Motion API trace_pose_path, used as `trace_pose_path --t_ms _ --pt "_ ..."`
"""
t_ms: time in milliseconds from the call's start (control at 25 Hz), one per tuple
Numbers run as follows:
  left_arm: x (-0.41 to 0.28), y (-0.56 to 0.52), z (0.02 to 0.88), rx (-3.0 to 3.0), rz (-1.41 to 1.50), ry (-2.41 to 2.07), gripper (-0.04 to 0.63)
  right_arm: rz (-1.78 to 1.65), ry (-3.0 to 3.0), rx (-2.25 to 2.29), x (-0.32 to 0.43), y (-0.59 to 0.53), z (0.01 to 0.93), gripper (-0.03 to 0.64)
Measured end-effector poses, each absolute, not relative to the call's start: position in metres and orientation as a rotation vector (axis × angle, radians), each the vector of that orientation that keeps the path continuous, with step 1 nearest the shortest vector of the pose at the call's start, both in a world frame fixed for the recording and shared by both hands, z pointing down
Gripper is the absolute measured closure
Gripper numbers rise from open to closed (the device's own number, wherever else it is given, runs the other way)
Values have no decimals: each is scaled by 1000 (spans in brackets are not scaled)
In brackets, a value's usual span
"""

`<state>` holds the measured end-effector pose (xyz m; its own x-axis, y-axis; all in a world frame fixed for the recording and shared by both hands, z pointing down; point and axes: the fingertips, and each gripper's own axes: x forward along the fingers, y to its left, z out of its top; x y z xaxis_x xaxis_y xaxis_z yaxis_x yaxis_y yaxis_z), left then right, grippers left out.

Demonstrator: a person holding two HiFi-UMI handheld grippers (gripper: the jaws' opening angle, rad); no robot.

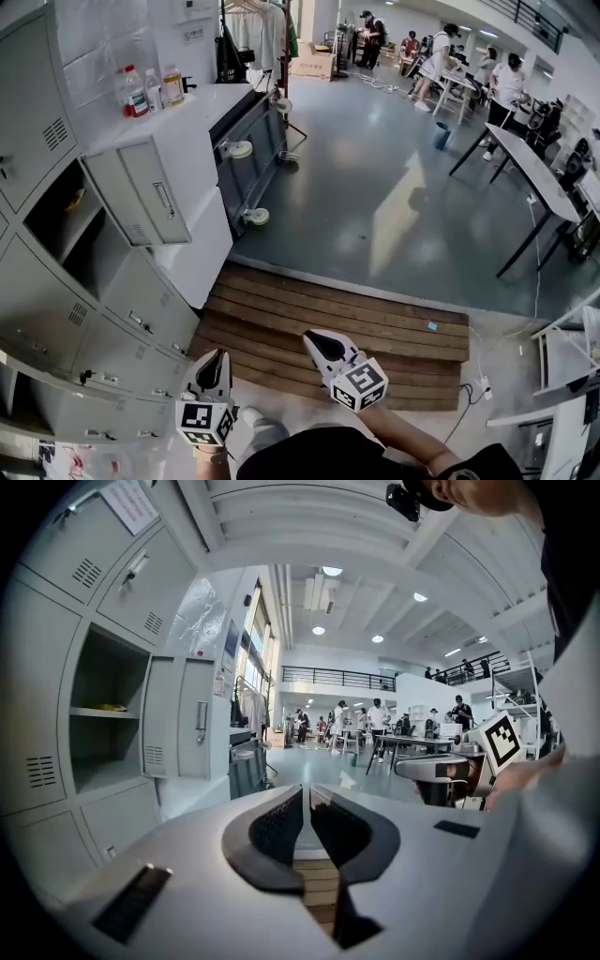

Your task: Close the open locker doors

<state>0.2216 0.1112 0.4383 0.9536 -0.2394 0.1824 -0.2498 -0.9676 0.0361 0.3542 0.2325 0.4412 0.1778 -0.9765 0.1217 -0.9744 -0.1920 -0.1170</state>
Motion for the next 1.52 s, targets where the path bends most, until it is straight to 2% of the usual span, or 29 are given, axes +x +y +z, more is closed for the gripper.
trace_pose_path --t_ms 560,880,1280,1400,1520 --pt "157 -82 437 3008 268 -562 558 -241 2138 -2295 317 -3 431 575" --pt "136 -126 435 2966 260 -701 558 -196 2256 -2230 322 -78 426 574" --pt "117 -151 440 2868 301 -951 558 -144 2348 -2161 370 -166 408 571" --pt "113 -152 442 2835 313 -1022 558 -105 2367 -2158 385 -190 402 556" --pt "112 -152 445 2808 323 -1084 558 -93 2361 -2170 401 -212 399 487"
